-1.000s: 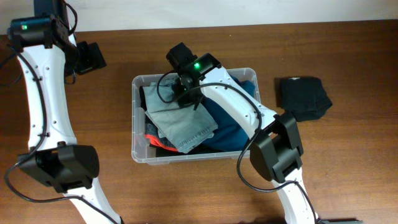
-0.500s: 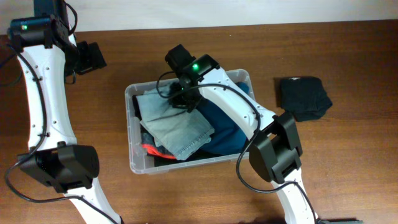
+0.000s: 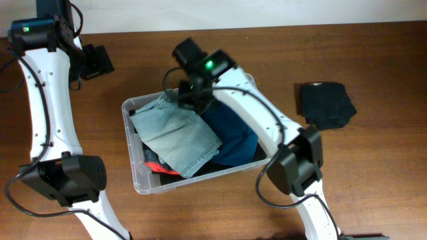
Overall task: Pack container
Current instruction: 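Push the jeans down into the container with the right gripper, then press and tuck the jeans edges inside the container with the right gripper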
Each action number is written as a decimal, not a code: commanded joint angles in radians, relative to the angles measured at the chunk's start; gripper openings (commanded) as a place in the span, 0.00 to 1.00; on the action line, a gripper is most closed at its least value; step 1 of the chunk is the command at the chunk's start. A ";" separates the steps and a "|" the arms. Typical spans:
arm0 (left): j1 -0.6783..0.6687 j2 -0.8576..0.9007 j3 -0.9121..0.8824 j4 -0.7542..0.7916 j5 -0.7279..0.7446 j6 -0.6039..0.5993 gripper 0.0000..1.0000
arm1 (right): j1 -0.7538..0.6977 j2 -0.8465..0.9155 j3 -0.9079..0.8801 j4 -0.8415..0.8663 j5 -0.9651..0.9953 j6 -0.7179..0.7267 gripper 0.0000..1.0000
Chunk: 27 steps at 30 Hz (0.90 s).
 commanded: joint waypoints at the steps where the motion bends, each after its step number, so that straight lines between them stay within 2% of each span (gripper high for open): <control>1: 0.005 -0.008 -0.003 -0.001 0.007 -0.010 1.00 | -0.042 -0.002 0.172 -0.115 0.162 -0.027 0.04; 5: 0.005 -0.008 -0.003 -0.001 0.007 -0.010 0.99 | -0.056 -0.002 0.338 -0.330 0.140 -0.153 0.04; 6: 0.005 -0.008 -0.003 -0.001 0.007 -0.010 0.99 | -0.053 -0.002 0.359 -0.355 0.103 -0.198 0.04; 7: 0.005 -0.008 -0.003 -0.001 0.007 -0.010 1.00 | -0.043 -0.007 0.356 -0.354 0.006 -0.308 0.04; 9: 0.005 -0.008 -0.003 -0.001 0.007 -0.010 0.99 | -0.017 -0.011 0.351 -0.354 -0.130 -0.396 0.04; 10: 0.005 -0.008 -0.003 0.000 0.007 -0.010 0.99 | 0.003 -0.011 0.344 -0.354 -0.138 -0.414 0.04; 14: 0.005 -0.008 -0.003 -0.001 0.007 -0.010 0.99 | 0.082 -0.011 0.275 -0.354 -0.043 -0.415 0.04; 24: 0.005 -0.008 -0.003 -0.001 0.007 -0.010 0.99 | 0.200 -0.011 0.003 -0.354 -0.031 -0.414 0.04; 27: 0.005 -0.008 -0.003 -0.001 0.007 -0.010 0.99 | 0.209 -0.011 -0.070 -0.342 0.047 -0.359 0.04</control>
